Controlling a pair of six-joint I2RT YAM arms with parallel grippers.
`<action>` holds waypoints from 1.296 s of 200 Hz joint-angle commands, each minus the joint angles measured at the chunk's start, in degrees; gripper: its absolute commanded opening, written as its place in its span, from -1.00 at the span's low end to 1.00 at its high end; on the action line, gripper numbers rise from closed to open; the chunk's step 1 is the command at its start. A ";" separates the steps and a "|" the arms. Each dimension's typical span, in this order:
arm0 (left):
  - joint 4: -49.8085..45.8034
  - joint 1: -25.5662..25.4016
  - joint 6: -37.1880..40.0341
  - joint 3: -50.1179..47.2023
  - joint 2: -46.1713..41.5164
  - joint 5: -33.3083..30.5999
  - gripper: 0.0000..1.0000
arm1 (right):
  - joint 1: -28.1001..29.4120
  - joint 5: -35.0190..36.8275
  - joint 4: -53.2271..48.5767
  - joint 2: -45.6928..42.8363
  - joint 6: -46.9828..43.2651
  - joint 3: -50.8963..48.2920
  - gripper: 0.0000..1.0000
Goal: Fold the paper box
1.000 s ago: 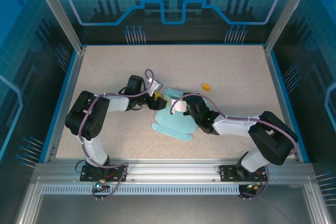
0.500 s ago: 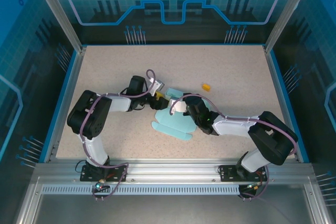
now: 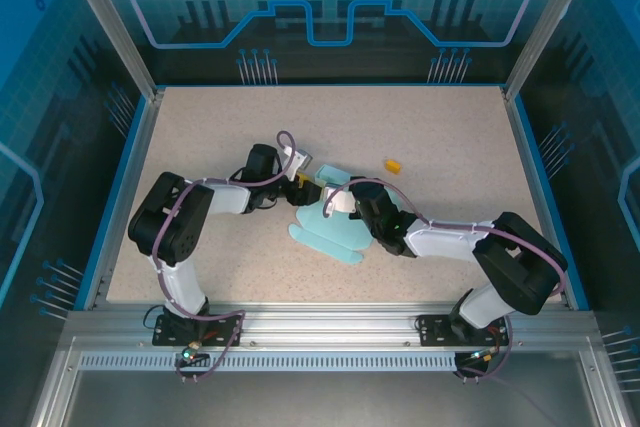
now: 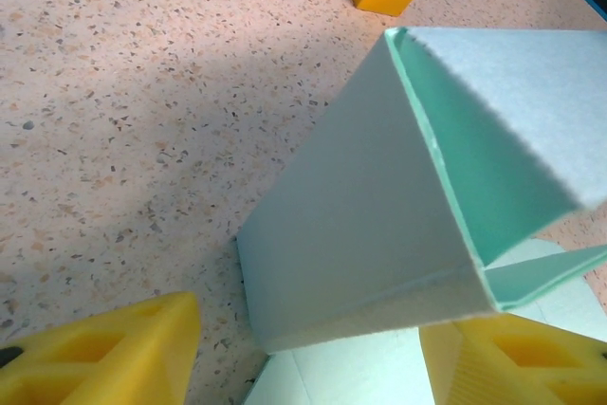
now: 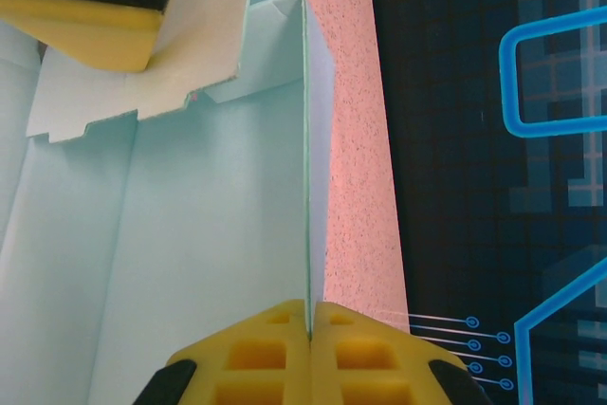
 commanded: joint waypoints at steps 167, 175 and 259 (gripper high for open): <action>4.76 -0.38 1.05 1.32 -0.25 2.00 0.43 | -0.36 -9.12 -8.31 -1.22 4.41 3.60 -1.00; 4.95 -0.38 1.01 1.48 -0.08 1.97 0.43 | -0.46 -9.46 -8.48 -1.43 4.63 3.59 -1.00; 4.49 -1.15 -0.53 2.86 0.57 1.40 0.56 | -0.70 -11.18 -9.21 -1.53 5.97 4.38 -1.00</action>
